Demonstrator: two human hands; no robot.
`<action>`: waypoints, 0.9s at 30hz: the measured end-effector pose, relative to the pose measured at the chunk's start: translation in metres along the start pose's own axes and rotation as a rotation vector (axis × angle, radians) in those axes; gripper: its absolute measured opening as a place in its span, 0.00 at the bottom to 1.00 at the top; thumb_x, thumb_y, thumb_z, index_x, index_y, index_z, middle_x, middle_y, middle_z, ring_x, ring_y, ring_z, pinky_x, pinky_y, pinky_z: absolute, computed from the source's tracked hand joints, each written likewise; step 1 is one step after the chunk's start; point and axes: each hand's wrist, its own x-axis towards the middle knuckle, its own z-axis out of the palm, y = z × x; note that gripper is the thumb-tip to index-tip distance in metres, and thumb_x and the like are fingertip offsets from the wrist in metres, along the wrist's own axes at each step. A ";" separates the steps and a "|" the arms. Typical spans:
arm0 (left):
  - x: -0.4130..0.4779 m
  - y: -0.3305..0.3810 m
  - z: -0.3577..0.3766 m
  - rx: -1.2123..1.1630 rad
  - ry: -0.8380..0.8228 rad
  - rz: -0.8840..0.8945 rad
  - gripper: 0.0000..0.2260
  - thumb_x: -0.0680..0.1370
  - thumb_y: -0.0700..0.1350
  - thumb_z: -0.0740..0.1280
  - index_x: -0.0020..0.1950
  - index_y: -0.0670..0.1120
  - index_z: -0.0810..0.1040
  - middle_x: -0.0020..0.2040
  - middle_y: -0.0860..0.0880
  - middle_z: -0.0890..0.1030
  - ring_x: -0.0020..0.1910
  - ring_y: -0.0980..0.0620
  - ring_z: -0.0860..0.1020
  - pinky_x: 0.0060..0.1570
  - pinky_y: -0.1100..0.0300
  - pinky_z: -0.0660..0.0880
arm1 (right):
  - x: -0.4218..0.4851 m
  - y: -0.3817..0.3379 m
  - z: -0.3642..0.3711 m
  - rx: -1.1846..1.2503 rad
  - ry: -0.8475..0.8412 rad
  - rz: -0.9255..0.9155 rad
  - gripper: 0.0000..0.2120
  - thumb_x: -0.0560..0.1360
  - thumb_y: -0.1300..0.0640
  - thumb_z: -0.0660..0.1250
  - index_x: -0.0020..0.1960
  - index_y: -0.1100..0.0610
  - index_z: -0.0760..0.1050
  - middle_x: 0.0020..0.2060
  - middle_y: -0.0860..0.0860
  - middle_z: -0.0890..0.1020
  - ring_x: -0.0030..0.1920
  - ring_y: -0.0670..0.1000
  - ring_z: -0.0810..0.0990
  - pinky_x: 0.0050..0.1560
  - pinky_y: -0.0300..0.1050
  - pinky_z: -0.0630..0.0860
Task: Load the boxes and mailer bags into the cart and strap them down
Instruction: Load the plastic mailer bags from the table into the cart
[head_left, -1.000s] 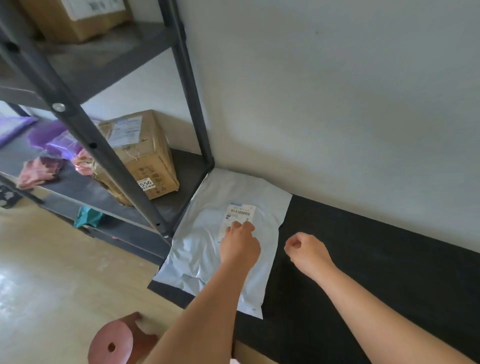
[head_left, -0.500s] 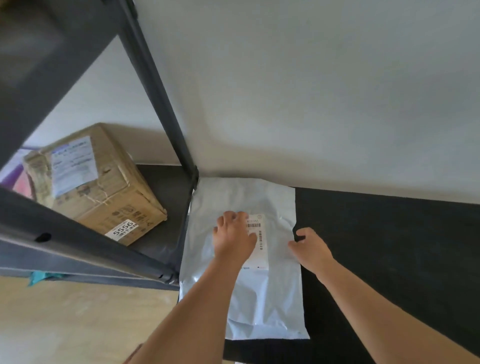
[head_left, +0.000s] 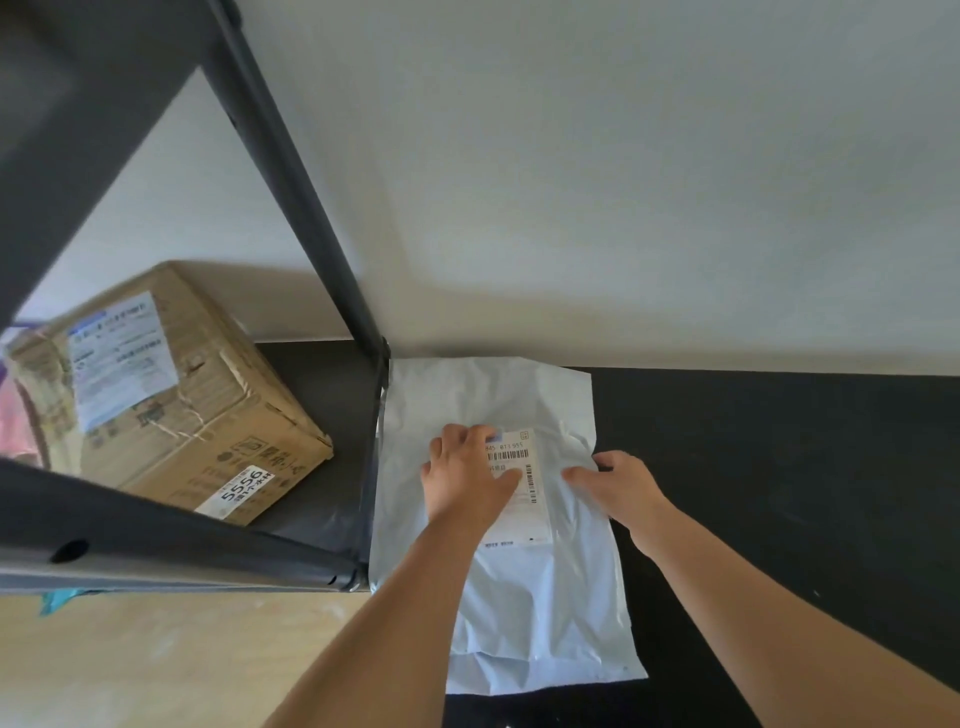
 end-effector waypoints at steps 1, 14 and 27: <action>0.000 -0.001 0.000 -0.017 -0.004 -0.002 0.22 0.70 0.56 0.72 0.63 0.58 0.72 0.58 0.55 0.67 0.59 0.52 0.68 0.55 0.57 0.64 | -0.001 -0.001 0.000 0.010 -0.008 0.003 0.07 0.72 0.53 0.73 0.42 0.53 0.75 0.45 0.54 0.82 0.47 0.54 0.82 0.56 0.55 0.80; -0.007 -0.003 -0.002 -0.115 -0.006 0.005 0.23 0.68 0.57 0.73 0.61 0.58 0.72 0.53 0.59 0.65 0.57 0.56 0.68 0.58 0.55 0.68 | -0.010 -0.003 0.004 0.069 -0.063 0.110 0.22 0.67 0.56 0.79 0.55 0.59 0.74 0.47 0.54 0.82 0.45 0.53 0.82 0.42 0.47 0.78; -0.010 0.008 -0.004 -0.150 0.114 0.072 0.20 0.76 0.52 0.67 0.67 0.52 0.71 0.64 0.53 0.69 0.62 0.55 0.67 0.62 0.54 0.71 | -0.014 0.007 -0.012 0.029 0.376 -0.109 0.15 0.80 0.61 0.56 0.37 0.59 0.74 0.27 0.50 0.71 0.28 0.49 0.66 0.29 0.42 0.61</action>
